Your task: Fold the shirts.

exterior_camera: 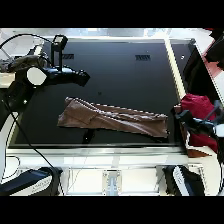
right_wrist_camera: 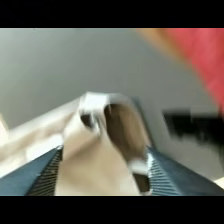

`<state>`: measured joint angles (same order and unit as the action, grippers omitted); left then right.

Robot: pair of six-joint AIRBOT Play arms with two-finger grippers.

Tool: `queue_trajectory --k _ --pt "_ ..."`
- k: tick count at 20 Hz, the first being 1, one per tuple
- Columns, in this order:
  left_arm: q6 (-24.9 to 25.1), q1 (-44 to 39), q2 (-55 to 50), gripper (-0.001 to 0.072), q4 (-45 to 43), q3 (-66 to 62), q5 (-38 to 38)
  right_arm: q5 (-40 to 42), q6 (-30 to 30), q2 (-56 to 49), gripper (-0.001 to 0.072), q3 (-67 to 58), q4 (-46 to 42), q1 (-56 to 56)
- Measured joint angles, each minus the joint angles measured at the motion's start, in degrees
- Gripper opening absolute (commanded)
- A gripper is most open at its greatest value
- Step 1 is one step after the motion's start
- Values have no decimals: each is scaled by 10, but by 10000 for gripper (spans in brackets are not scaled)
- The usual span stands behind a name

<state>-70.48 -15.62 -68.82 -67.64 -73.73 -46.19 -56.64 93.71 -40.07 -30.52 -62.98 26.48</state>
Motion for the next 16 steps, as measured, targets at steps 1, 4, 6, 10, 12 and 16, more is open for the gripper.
queue_trajectory --k 1,4,6,10,12,16 --pt "0 -2 0 624 -5 0 0 -22 -25 -44 635 -7 15 2" --pt "2 -6 -1 624 -15 0 -1 -77 -85 -149 635 -46 37 6" --pt "2 -7 -1 623 -19 0 -1 -95 -107 -188 634 -77 28 7" --pt "-4 -8 -1 623 -22 0 -1 -120 -126 -231 518 -112 -7 17" --pt "-14 -8 -1 623 -23 0 -1 -141 -138 -264 505 -118 0 35" --pt "-30 -8 -1 623 -24 0 -1 -197 -196 -328 506 -122 57 73"
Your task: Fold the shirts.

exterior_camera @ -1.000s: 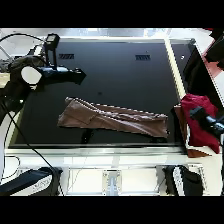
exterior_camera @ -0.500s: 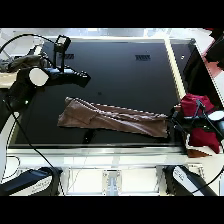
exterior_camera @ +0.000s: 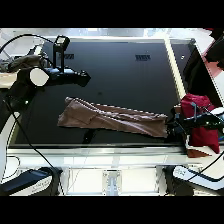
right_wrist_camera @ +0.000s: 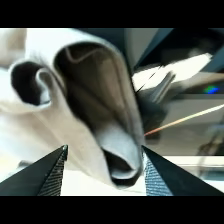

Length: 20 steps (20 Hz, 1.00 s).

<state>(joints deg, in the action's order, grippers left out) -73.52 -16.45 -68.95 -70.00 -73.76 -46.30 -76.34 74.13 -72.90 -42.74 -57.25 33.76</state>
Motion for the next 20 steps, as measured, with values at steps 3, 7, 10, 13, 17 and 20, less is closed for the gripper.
queue_trajectory --k 3,7,10,13,17,20 --pt "-13 0 0 622 0 0 0 -6 -33 -21 507 -1 17 14" --pt "-26 0 0 623 0 0 0 20 -50 -30 507 -12 0 21" --pt "-31 0 0 623 0 0 0 31 -55 -33 506 -27 -7 22" --pt "-43 0 0 623 0 0 0 44 -55 -33 511 -35 3 22" --pt "-48 0 0 623 1 0 0 68 -67 -35 582 -38 36 22" --pt "-51 0 0 623 2 0 0 68 -84 -35 591 -30 46 22"
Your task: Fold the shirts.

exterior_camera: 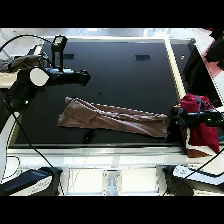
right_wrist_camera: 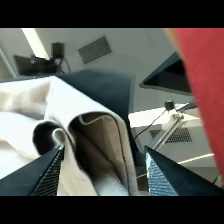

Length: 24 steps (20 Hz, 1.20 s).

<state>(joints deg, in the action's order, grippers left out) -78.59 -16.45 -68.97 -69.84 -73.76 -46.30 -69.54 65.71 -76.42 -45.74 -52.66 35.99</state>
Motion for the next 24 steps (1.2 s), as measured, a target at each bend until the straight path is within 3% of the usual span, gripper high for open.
queue_trajectory --k 12,14,15,16,18,19,24 --pt "-1 0 0 622 0 0 0 -1 -82 -36 586 68 78 -2" --pt "-1 0 0 622 0 0 0 4 -89 -45 420 69 89 -10" --pt "-1 0 -1 621 0 0 0 9 -92 -48 239 70 92 -16" --pt "-1 0 -3 531 0 0 -1 15 -96 -50 55 71 98 -23" --pt "-1 -1 -14 116 0 0 -16 -5 -112 -47 16 71 136 -33" --pt "-1 -2 -23 8 0 0 -30 -19 -121 -42 16 71 153 -35" --pt "-1 -25 -88 11 15 2 -136 -90 -139 30 15 71 224 -41"
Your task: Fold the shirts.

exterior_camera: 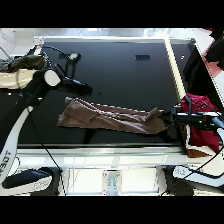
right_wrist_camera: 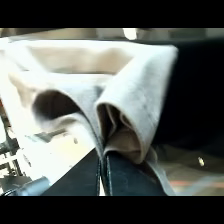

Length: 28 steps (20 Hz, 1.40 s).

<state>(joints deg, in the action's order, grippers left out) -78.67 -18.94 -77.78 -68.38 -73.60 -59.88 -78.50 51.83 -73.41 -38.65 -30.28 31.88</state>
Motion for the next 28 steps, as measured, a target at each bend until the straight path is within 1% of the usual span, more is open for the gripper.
queue_trajectory --k 2,5,8,12,17,20,22,25,28 --pt "15 -24 -32 10 25 1 -23 -13 8 46 15 0 23 0" --pt "53 -68 -76 10 57 1 -39 -23 34 112 14 -8 49 -9" --pt "72 -106 -122 10 72 1 -45 -24 66 156 14 -44 63 -47" --pt "82 -127 -169 10 81 1 -27 12 109 178 13 -114 72 -133" --pt "85 -129 -184 10 87 0 -3 84 153 183 13 -174 74 -248" --pt "86 -106 -157 10 88 0 2 126 174 172 13 -194 74 -314" --pt "86 -74 -120 10 88 0 -3 161 184 156 13 -207 74 -362" --pt "86 -3 -45 11 86 0 -28 229 192 111 13 -235 75 -454" --pt "86 83 37 10 85 0 -47 322 194 39 14 -279 78 -564"
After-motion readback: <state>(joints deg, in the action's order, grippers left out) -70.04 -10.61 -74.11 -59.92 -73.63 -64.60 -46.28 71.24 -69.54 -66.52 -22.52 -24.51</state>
